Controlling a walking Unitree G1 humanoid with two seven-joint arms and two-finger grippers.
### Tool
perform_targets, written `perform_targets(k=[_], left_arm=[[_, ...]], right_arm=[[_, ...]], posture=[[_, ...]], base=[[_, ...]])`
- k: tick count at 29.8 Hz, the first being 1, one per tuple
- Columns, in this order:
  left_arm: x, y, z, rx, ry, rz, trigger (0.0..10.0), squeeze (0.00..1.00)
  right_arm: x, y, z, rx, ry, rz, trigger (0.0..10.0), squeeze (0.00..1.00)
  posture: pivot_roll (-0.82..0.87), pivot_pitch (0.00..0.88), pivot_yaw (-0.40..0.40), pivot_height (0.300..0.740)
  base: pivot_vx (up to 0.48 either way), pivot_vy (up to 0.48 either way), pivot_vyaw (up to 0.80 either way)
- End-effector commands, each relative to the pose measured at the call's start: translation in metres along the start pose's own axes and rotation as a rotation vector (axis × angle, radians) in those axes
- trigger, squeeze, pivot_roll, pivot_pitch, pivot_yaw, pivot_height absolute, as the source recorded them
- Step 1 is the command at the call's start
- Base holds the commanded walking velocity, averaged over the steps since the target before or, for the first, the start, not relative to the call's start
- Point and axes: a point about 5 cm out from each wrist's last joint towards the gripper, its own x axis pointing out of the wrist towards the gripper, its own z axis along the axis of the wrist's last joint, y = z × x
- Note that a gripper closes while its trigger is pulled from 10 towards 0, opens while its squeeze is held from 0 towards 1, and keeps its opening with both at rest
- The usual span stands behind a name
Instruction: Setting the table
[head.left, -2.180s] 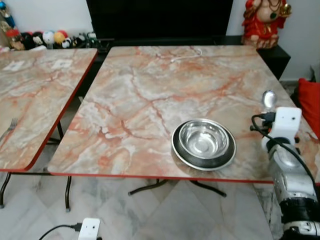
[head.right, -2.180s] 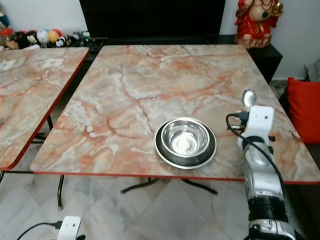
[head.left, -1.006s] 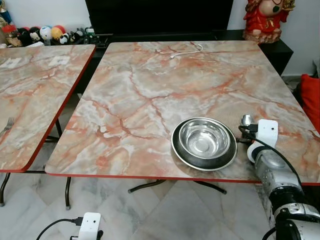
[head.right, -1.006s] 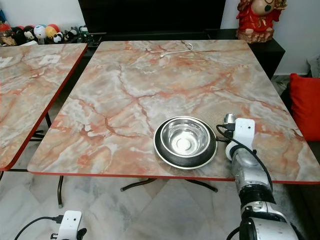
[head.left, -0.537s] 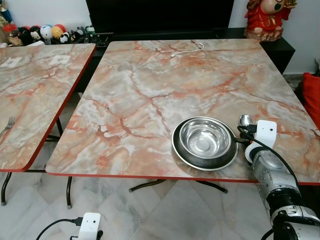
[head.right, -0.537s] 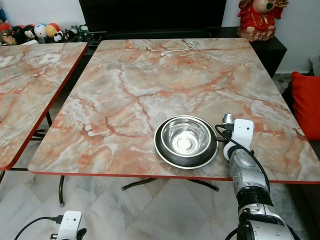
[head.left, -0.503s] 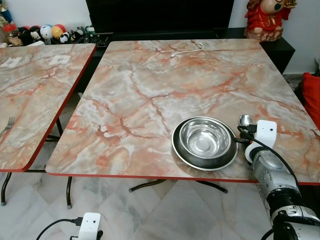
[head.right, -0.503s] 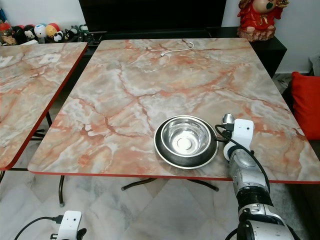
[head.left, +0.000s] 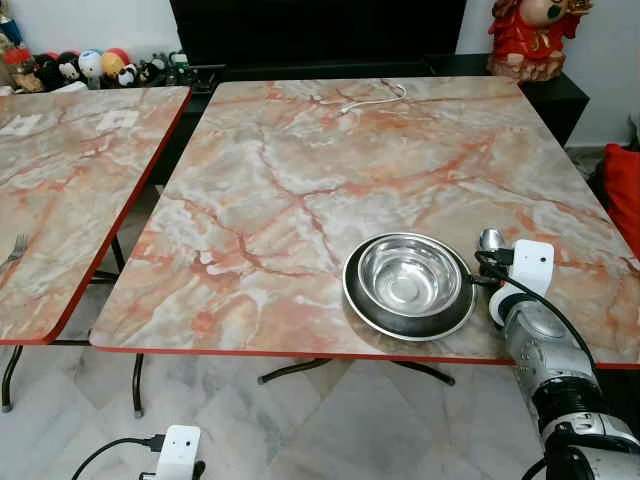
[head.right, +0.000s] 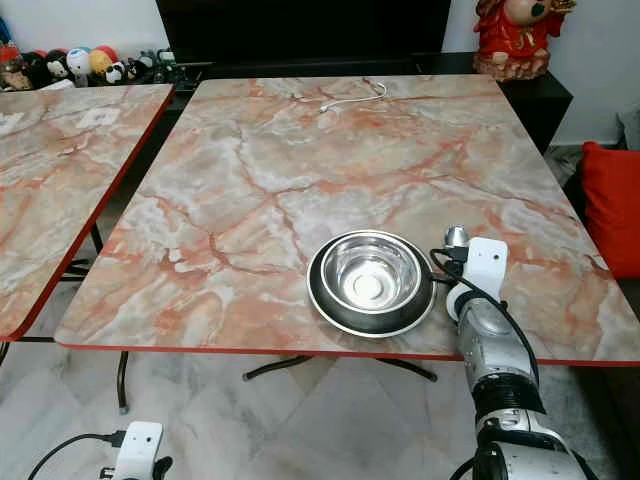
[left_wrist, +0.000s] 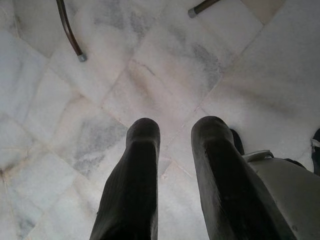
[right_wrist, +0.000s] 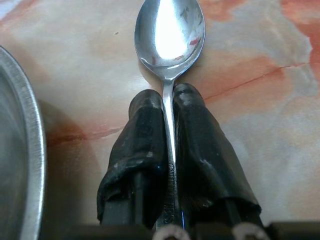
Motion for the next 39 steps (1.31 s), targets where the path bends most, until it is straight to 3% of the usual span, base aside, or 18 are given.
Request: perform_targets(k=[1,11,12,14,15,18,19,20,21,35,36,38,39], left_arm=[[-0.0022,0.0053,-0.0084,0.012,0.028,0.008,10.0,0.00],[-0.0026,0.0054,-0.0100,0.013,0.033,0.009,10.0,0.00],[-0.0028,0.0055,-0.0105,0.013,0.034,0.009,10.0,0.00],[-0.0028,0.0055,-0.0108,0.013,0.035,0.009,10.0,0.00],[-0.0029,0.0056,-0.0108,0.013,0.036,0.009,10.0,0.00],[-0.0029,0.0057,-0.0112,0.013,0.037,0.009,10.0,0.00],[-0.0030,0.0056,-0.0114,0.014,0.038,0.009,10.0,0.00],[-0.0030,0.0056,-0.0115,0.014,0.038,0.009,10.0,0.00],[-0.0031,0.0057,-0.0117,0.014,0.039,0.009,10.0,0.00],[-0.0032,0.0063,-0.0123,0.014,0.042,0.010,10.0,0.00],[-0.0032,0.0063,-0.0123,0.014,0.043,0.009,10.0,0.00],[-0.0032,0.0064,-0.0124,0.014,0.043,0.010,10.0,0.00],[-0.0032,0.0063,-0.0125,0.014,0.044,0.010,10.0,0.00]], right_arm=[[-0.0012,0.0028,-0.0050,0.016,0.010,0.013,10.0,0.40],[-0.0013,0.0024,-0.0053,0.011,0.014,0.009,10.0,0.34],[-0.0014,0.0021,-0.0055,0.010,0.015,0.009,10.0,0.40],[-0.0014,0.0022,-0.0056,0.010,0.015,0.010,10.0,0.40],[-0.0014,0.0026,-0.0056,0.011,0.015,0.013,10.0,0.70],[-0.0013,0.0029,-0.0058,0.009,0.016,0.016,10.0,0.78],[-0.0013,0.0028,-0.0059,0.007,0.016,0.014,10.0,0.56],[-0.0014,0.0028,-0.0059,0.006,0.016,0.014,10.0,0.56],[-0.0014,0.0029,-0.0060,0.005,0.017,0.014,10.0,0.00],[-0.0009,0.0021,-0.0046,0.002,0.013,0.010,10.0,0.00],[-0.0009,0.0022,-0.0045,0.002,0.013,0.010,10.0,0.10],[-0.0008,0.0022,-0.0044,0.002,0.012,0.010,10.0,0.12],[-0.0008,0.0001,-0.0040,0.000,0.010,-0.010,10.0,1.00]], posture=[[-0.07,0.096,0.057,0.740],[-0.07,0.095,0.058,0.740],[-0.07,0.096,0.058,0.740],[-0.07,0.096,0.058,0.740],[-0.07,0.096,0.059,0.740],[-0.07,0.096,0.059,0.740],[-0.07,0.097,0.059,0.740],[-0.07,0.096,0.059,0.740],[-0.07,0.097,0.059,0.740],[-0.07,0.094,0.059,0.740],[-0.07,0.094,0.059,0.740],[-0.07,0.094,0.059,0.740],[-0.07,0.094,0.058,0.740]], base=[[0.000,0.000,0.00],[0.000,0.000,0.00],[0.000,0.000,0.00],[0.000,0.000,0.00],[0.000,0.000,0.00],[0.000,0.000,0.00],[0.000,0.000,0.00],[0.000,0.000,0.00],[0.000,0.000,0.00],[0.000,0.000,0.00],[0.000,0.000,0.00],[0.000,0.000,0.00],[0.000,0.000,0.00]])
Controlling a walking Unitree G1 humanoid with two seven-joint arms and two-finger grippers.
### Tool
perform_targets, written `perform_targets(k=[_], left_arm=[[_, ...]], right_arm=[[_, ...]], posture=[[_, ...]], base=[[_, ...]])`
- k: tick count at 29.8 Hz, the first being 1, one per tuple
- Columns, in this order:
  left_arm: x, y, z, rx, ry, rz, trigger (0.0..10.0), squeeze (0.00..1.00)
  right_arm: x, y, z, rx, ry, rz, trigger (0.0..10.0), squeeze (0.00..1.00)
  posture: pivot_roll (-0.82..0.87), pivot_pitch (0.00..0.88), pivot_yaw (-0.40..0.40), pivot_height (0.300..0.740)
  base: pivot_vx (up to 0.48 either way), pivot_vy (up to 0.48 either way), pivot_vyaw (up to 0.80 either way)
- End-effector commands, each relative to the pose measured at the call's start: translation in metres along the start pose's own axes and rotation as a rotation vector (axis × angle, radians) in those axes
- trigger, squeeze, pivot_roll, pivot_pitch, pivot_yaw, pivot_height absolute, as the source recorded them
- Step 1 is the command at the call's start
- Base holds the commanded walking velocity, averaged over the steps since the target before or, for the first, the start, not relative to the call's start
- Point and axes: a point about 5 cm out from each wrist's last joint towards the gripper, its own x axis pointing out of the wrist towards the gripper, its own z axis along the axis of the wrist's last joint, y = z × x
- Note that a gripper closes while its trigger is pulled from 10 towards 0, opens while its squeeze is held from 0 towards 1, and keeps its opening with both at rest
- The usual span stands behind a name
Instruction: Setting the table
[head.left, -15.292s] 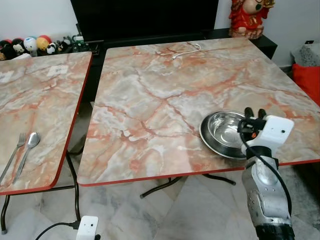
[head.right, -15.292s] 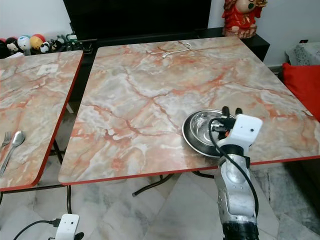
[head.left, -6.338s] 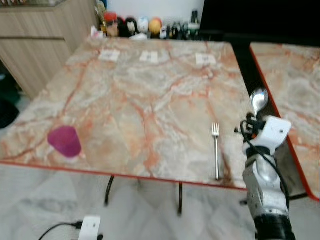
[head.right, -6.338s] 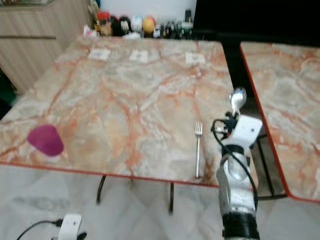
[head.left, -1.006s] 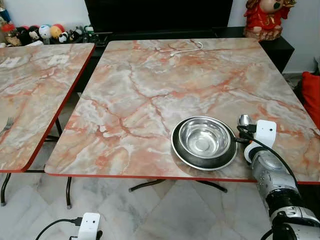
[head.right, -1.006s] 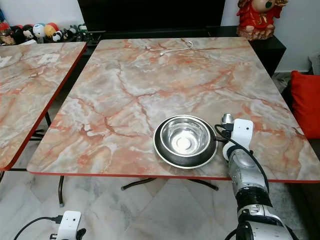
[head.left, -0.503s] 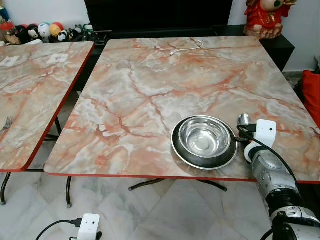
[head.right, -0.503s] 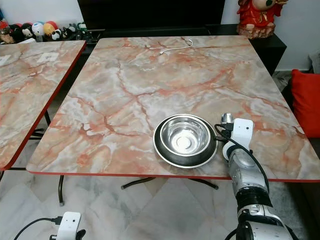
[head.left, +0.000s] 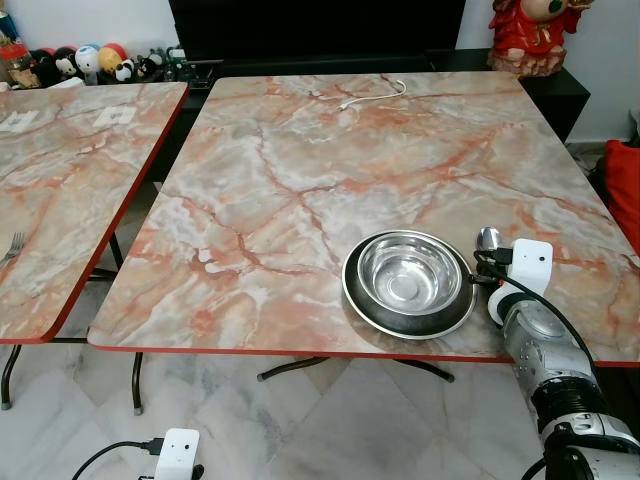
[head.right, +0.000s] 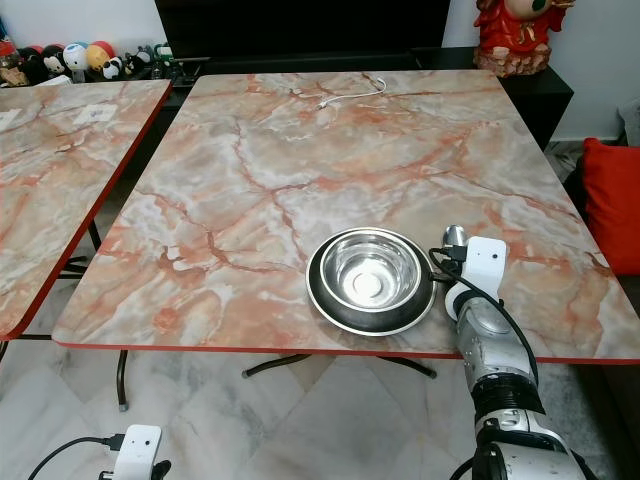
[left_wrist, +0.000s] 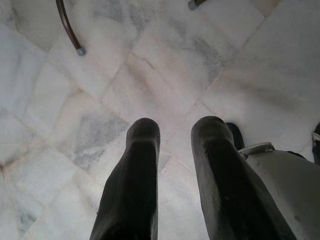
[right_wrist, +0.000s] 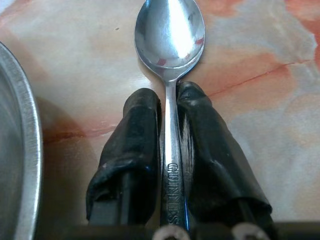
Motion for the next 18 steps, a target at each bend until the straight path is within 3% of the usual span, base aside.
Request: perform_targets(k=[1,3,4,12,18], left_arm=[[-0.0021,0.0058,-0.0086,0.013,0.033,0.009,10.0,0.00],[-0.0021,0.0059,-0.0086,0.013,0.033,0.009,10.0,0.00],[-0.0021,0.0059,-0.0088,0.013,0.033,0.009,10.0,0.00],[-0.0021,0.0060,-0.0089,0.014,0.034,0.009,10.0,0.00],[-0.0022,0.0060,-0.0091,0.014,0.035,0.009,10.0,0.00]], right_arm=[[-0.0008,-0.0020,-0.0050,0.003,0.015,-0.029,10.0,1.00],[-0.0008,-0.0035,-0.0051,0.001,0.018,-0.041,10.0,1.00],[-0.0008,-0.0037,-0.0055,-0.006,0.021,-0.039,10.0,0.00],[-0.0008,-0.0019,-0.0054,-0.006,0.019,-0.027,10.0,0.00],[-0.0011,-0.0036,0.0039,0.021,-0.050,-0.046,10.0,0.00]], posture=[[-0.07,0.094,0.058,0.740],[-0.07,0.094,0.058,0.740],[-0.07,0.094,0.058,0.740],[-0.07,0.094,0.058,0.740],[-0.07,0.092,0.058,0.740]], base=[[0.000,0.000,0.00],[0.000,0.000,0.00],[0.000,0.000,0.00],[0.000,0.000,0.00],[0.000,0.000,0.00]])
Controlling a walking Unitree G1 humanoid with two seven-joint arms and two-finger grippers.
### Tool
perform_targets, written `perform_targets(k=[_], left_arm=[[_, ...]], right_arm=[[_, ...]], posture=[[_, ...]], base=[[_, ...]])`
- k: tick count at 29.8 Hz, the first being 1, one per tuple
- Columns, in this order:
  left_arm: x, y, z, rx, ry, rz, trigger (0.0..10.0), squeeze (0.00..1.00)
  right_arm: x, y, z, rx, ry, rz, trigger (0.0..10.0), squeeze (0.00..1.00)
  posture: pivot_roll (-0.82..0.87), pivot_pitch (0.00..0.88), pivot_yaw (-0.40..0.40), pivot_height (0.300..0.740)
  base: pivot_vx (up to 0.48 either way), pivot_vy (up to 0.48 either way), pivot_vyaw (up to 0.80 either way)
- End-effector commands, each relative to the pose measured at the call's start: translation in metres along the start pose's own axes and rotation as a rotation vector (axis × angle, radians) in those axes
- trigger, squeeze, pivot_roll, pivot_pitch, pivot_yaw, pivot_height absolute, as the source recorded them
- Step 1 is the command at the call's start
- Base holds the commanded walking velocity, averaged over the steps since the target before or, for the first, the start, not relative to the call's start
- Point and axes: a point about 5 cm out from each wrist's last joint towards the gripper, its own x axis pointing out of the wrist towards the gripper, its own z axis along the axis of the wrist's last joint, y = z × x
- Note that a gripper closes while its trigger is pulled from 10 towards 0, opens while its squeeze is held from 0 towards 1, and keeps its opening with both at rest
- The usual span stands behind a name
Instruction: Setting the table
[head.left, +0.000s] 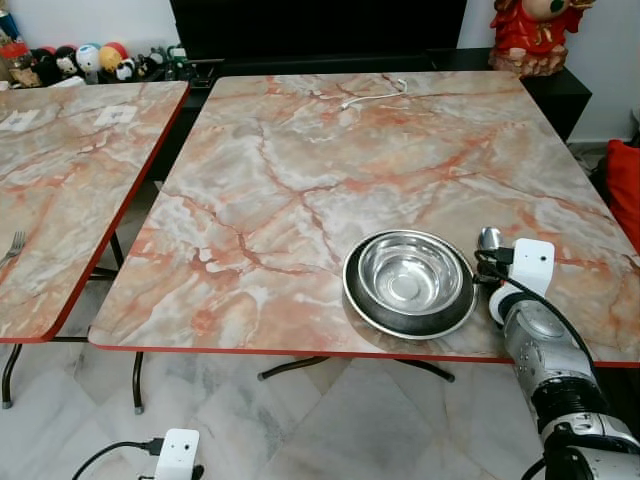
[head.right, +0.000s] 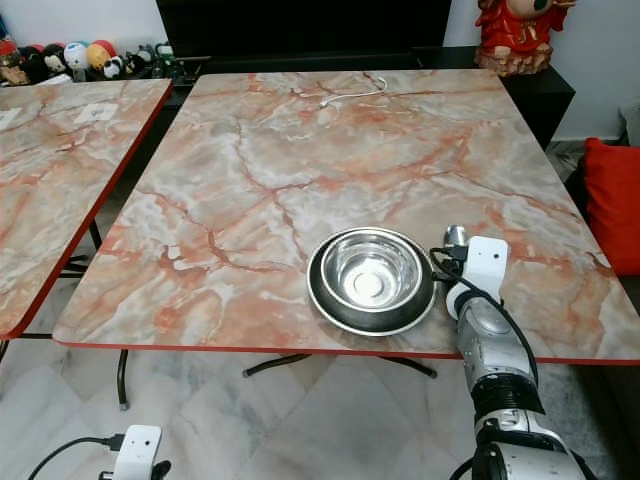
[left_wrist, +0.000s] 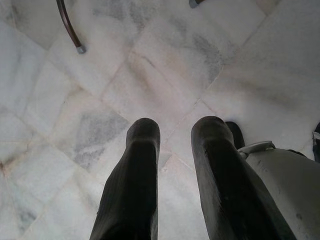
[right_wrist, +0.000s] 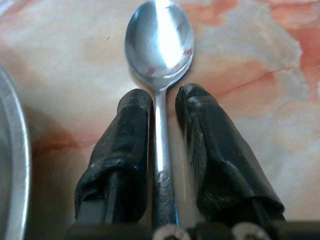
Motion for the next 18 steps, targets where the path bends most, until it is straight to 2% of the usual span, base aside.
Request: perform_targets(k=[1,10,11,15,16,18], left_arm=[[-0.002,0.006,-0.009,0.014,0.033,0.008,10.0,0.00],[-0.002,0.006,-0.008,0.013,0.032,0.009,10.0,0.00],[-0.002,0.006,-0.009,0.015,0.033,0.008,10.0,0.00],[-0.002,0.005,-0.009,0.014,0.033,0.008,10.0,0.00],[-0.002,0.005,-0.009,0.012,0.033,0.008,10.0,0.00],[-0.002,0.004,-0.009,0.011,0.033,0.007,10.0,0.00]], right_arm=[[-0.001,-0.001,0.001,0.014,-0.019,-0.008,10.0,0.00],[-0.001,0.000,0.013,0.058,-0.100,0.000,10.0,0.00],[-0.002,0.000,0.019,0.075,-0.145,0.005,10.0,0.00],[-0.003,0.003,0.027,0.088,-0.202,0.025,10.0,0.00],[-0.005,0.007,0.037,0.096,-0.266,0.057,10.0,0.00],[-0.007,0.010,0.043,0.095,-0.304,0.075,10.0,0.00]], posture=[[-0.07,0.092,0.058,0.740],[-0.07,0.091,0.057,0.740],[-0.07,0.091,0.057,0.740],[-0.07,0.090,0.056,0.740],[-0.08,0.087,0.052,0.740],[-0.08,0.086,0.051,0.740]], base=[[0.000,0.000,0.00],[0.000,0.000,0.00],[0.000,0.000,0.00],[0.000,0.000,0.00],[0.000,0.000,0.00],[0.000,0.000,0.00]])
